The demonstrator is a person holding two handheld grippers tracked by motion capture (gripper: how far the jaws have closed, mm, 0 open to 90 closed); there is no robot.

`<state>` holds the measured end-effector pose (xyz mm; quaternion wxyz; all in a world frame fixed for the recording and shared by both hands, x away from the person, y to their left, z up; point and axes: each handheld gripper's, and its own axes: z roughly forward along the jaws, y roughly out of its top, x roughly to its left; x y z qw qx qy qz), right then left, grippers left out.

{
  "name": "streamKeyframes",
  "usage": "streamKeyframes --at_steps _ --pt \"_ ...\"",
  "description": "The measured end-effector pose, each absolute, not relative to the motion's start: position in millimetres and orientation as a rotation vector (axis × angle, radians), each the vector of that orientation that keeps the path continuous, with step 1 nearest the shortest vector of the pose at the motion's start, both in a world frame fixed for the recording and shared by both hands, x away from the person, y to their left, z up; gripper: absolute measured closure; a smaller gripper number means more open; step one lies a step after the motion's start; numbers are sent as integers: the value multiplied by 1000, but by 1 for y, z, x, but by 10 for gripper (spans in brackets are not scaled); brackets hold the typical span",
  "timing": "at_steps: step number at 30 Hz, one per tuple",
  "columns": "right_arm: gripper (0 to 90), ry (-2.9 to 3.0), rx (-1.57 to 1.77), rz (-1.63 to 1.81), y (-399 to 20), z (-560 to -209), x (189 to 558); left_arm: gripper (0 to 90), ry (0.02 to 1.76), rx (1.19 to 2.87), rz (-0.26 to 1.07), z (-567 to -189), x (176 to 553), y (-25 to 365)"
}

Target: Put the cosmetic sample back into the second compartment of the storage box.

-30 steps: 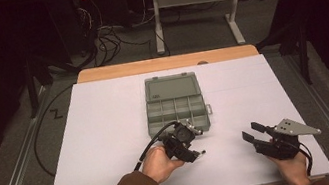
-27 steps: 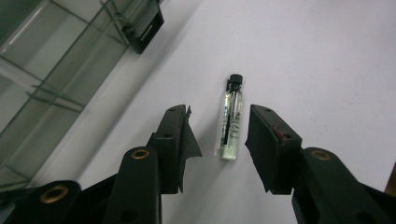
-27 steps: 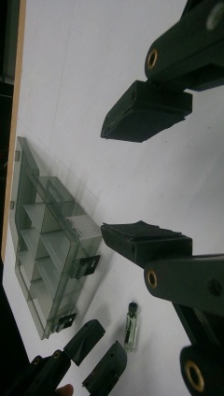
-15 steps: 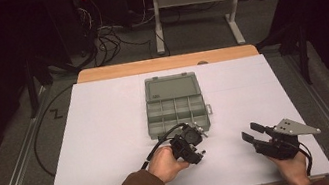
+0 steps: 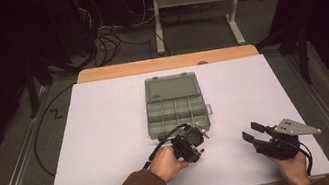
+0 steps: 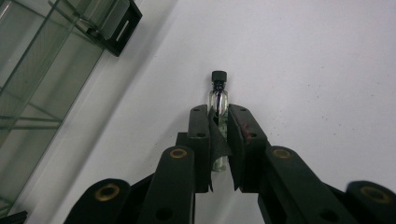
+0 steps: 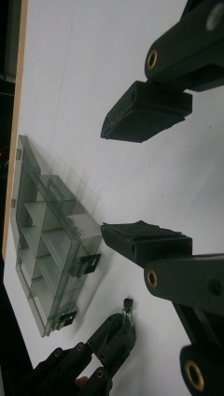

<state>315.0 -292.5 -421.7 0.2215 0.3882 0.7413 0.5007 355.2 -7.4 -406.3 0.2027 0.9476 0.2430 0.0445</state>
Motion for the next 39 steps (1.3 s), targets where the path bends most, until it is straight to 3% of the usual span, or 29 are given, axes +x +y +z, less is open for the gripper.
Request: streamKeyframes --at_steps 39 --pt "454 2046 1075 1396 -292 -422 315 804 714 2591 118 -392 362 13"
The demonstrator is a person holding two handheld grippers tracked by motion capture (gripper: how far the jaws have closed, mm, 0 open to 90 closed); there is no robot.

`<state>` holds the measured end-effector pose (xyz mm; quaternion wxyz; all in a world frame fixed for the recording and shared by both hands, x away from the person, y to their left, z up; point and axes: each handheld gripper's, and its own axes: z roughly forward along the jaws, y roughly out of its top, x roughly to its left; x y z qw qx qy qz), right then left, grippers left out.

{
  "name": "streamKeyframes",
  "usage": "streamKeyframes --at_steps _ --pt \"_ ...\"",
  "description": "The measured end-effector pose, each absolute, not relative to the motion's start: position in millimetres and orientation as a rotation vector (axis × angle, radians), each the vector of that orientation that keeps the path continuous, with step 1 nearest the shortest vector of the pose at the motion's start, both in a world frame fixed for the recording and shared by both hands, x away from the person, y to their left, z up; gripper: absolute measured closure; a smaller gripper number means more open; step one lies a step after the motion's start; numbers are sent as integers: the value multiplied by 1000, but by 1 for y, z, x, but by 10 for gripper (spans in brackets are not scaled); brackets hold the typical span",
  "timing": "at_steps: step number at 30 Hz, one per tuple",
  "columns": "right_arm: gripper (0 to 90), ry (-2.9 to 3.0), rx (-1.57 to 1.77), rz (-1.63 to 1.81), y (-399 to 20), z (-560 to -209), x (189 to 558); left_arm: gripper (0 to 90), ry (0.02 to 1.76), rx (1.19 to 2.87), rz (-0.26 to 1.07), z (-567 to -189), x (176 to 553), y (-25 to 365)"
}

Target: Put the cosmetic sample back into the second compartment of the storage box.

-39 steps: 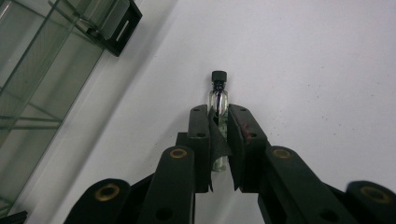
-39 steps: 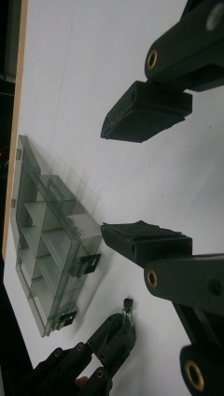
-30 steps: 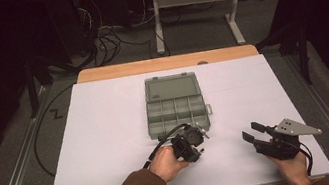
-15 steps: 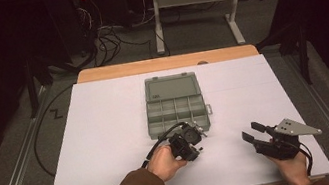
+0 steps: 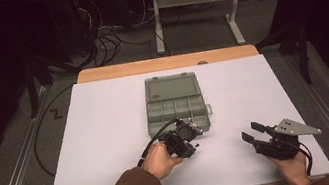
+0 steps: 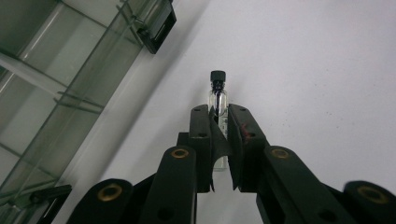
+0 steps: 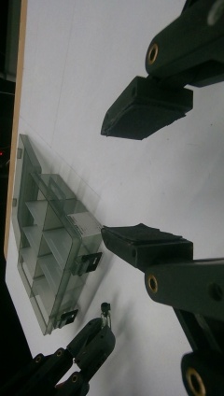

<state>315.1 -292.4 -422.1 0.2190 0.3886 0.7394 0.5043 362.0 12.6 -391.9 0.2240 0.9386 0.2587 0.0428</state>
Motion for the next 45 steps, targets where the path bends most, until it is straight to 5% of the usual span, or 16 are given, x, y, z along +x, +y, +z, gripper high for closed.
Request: streamKeyframes --at_steps 45 --pt "453 2063 1066 1387 -290 -423 316 805 830 2479 159 -354 393 43"
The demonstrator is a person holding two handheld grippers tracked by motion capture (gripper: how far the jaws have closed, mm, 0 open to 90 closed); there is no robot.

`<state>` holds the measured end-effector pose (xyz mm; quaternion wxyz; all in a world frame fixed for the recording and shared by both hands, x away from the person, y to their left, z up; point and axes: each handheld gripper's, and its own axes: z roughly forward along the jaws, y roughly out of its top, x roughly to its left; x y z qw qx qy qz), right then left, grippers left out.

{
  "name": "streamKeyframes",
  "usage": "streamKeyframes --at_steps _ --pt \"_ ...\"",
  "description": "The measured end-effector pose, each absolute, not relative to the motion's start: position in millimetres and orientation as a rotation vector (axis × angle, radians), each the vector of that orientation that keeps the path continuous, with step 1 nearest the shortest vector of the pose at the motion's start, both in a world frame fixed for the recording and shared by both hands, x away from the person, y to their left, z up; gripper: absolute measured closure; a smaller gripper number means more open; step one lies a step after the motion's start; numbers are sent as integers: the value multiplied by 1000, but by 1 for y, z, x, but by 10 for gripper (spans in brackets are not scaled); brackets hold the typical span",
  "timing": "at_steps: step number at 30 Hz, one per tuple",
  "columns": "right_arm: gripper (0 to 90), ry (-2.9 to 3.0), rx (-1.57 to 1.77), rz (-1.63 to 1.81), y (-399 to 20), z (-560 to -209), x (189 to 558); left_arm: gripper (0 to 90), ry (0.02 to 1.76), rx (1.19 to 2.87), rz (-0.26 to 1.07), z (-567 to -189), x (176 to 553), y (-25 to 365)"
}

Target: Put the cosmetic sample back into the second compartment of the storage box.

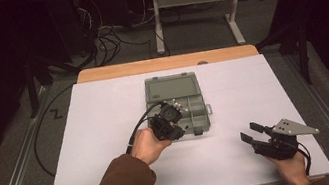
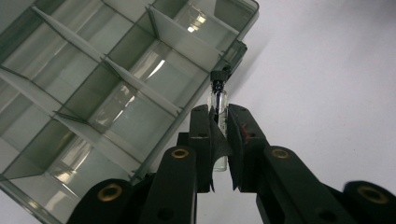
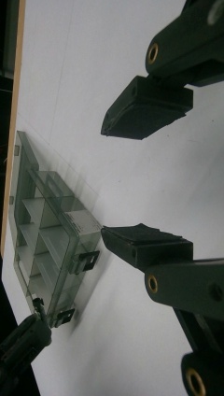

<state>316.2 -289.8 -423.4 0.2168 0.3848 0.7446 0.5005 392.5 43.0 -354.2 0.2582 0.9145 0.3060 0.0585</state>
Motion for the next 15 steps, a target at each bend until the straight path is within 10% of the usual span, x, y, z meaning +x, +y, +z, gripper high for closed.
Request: streamKeyframes --at_steps 15 --pt "453 2065 1065 1381 -289 -424 317 804 887 2438 210 -342 414 53"
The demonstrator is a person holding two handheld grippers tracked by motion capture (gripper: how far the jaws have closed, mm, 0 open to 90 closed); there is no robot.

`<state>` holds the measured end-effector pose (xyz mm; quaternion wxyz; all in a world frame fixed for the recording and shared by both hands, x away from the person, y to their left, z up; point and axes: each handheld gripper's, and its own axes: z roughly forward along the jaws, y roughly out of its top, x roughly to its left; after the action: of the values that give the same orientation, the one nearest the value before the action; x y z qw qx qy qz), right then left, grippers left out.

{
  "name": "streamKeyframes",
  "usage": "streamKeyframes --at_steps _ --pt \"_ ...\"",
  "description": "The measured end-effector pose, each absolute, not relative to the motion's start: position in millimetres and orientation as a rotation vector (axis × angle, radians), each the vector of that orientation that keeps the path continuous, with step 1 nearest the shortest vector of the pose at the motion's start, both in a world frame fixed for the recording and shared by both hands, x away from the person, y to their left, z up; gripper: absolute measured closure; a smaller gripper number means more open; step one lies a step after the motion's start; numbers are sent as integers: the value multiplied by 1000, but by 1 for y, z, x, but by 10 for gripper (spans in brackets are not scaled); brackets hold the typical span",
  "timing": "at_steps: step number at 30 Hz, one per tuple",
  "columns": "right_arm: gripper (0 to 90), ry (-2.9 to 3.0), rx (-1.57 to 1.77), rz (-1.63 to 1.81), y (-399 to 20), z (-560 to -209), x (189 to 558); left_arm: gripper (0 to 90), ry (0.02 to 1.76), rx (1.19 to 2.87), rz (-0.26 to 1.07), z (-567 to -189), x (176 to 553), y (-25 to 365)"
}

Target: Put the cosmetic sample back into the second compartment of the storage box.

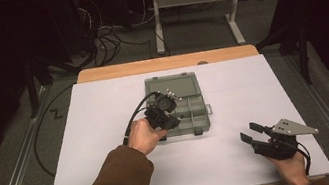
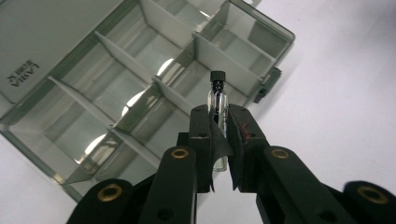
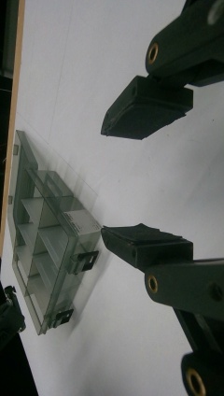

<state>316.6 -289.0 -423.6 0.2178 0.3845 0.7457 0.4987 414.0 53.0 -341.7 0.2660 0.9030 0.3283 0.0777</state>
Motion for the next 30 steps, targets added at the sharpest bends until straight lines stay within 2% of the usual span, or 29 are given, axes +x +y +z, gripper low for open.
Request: streamKeyframes --at_steps 30 --pt "448 2063 1064 1379 -289 -424 317 804 1010 2415 272 -347 457 54"
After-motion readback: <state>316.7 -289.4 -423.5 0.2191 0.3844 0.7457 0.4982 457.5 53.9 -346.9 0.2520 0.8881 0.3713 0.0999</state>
